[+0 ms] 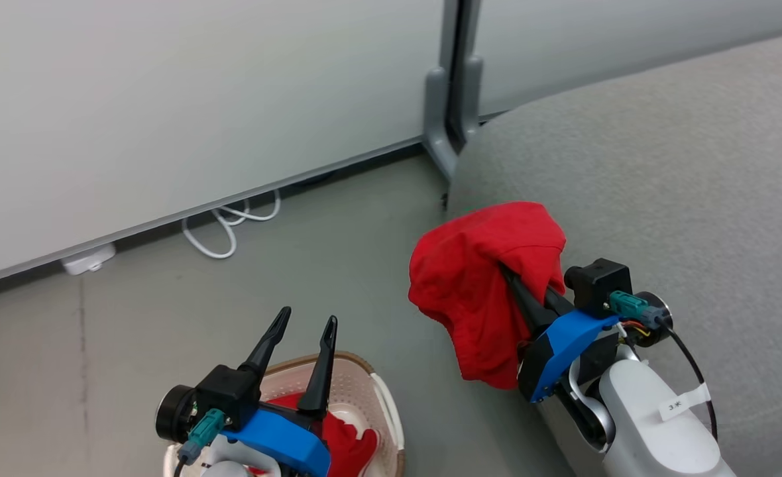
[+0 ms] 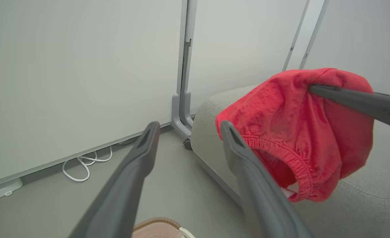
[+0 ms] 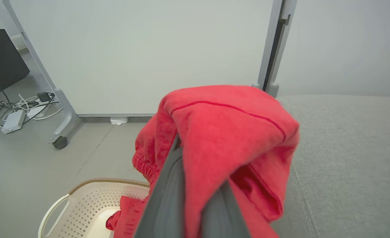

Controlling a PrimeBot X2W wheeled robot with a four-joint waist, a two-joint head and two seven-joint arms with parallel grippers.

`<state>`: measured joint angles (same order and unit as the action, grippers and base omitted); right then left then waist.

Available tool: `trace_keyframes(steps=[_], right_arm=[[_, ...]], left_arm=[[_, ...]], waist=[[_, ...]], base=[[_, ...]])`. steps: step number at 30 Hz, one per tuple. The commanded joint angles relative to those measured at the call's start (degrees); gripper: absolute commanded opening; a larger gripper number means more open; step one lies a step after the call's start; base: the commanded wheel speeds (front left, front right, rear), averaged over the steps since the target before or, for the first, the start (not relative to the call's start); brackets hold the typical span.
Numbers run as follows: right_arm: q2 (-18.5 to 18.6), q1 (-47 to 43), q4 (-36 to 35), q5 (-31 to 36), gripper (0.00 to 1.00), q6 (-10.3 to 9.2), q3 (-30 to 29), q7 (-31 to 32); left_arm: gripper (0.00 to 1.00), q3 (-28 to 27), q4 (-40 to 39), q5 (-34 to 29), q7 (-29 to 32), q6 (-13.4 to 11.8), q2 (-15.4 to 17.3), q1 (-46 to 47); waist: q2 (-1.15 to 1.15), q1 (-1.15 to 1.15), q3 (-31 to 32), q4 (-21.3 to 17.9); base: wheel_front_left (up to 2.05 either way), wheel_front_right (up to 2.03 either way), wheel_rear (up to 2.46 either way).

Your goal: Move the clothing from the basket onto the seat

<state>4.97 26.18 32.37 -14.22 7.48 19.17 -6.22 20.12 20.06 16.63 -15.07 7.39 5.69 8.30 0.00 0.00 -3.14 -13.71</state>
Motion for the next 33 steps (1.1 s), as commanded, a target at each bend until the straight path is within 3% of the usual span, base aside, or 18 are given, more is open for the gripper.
trace_keyframes(steps=[1,16,33], right_arm=[[-0.29,-0.44,-0.2,0.07,0.0,0.03,-0.18,-0.44],[-0.86,-1.14,-0.11,-0.08,0.0,0.03,-1.12,-1.2],[-1.2,-1.57,0.29,0.06,0.0,0.03,-1.97,-1.65]], left_arm=[[1.0,-0.11,-0.23,-0.34,-0.15,0.12,0.39,0.73],[1.0,0.49,-0.21,-0.54,-0.15,0.12,0.66,1.06],[1.0,1.14,0.14,-0.23,-0.15,0.13,1.01,1.17]], waist=[[0.0,0.0,-0.88,-3.98],[0.0,0.0,-1.9,-12.67],[0.0,0.0,-2.33,-13.31]], base=[[0.0,0.0,0.0],[0.0,0.0,0.0],[0.0,0.0,0.0]])
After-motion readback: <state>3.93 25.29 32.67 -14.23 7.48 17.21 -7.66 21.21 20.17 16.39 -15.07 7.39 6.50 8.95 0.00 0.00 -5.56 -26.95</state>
